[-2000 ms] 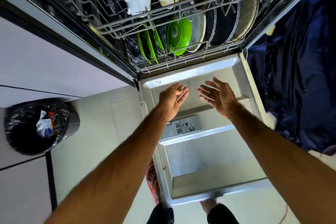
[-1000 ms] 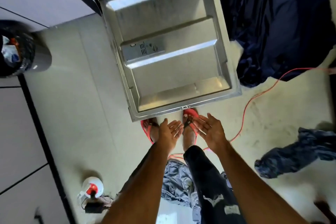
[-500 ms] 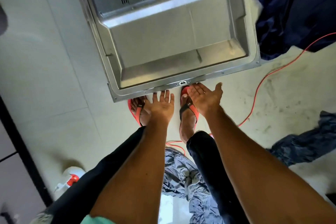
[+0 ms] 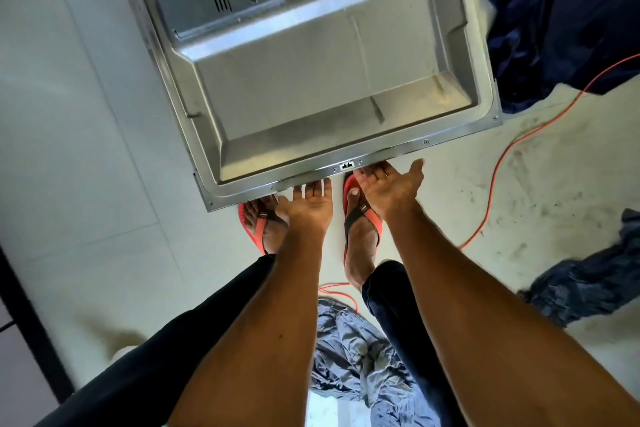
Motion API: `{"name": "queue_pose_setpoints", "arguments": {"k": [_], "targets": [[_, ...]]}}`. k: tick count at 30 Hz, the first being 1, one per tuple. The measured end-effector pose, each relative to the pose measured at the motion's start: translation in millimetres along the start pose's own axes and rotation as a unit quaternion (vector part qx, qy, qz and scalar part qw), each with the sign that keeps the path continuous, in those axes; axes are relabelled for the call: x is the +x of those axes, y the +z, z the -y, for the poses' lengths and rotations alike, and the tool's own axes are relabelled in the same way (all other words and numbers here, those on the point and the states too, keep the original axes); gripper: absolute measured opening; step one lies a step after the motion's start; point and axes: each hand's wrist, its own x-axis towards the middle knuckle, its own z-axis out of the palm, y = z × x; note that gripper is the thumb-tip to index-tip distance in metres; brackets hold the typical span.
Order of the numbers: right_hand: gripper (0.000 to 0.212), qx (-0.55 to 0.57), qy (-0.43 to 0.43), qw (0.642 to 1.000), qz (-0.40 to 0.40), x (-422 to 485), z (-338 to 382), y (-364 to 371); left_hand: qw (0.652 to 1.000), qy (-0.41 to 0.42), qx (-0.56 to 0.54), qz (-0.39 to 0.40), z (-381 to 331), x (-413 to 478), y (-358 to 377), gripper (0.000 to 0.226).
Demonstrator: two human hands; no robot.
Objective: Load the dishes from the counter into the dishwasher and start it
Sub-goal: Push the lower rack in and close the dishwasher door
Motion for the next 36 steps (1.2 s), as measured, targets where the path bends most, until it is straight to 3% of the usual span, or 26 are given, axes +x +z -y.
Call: {"name": "queue_pose_setpoints", "arguments": {"k": [10, 19, 32, 36], "targets": [[0.080, 0.015, -0.016, 0.999, -0.050, -117.3, -0.3, 52.3, 1.000, -0.014, -0.014, -0.003, -4.3, -123.2, 10.0, 0.066], [0.060, -0.039, -0.063, 0.996, -0.047, -270.4, 8.4, 155.0, 0.998, -0.021, 0.007, 0.059, -17.3, -291.3, 75.5, 0.047], [0.043, -0.132, -0.133, 0.971, 0.147, -399.2, 11.8, 339.0, 0.965, 0.018, 0.050, 0.258, -51.0, -450.1, 225.6, 0.037], [0.038, -0.230, -0.223, 0.923, 0.215, -408.2, 3.0, 367.4, 0.951, 0.038, 0.073, 0.299, -53.7, -463.2, 261.1, 0.039]]}}
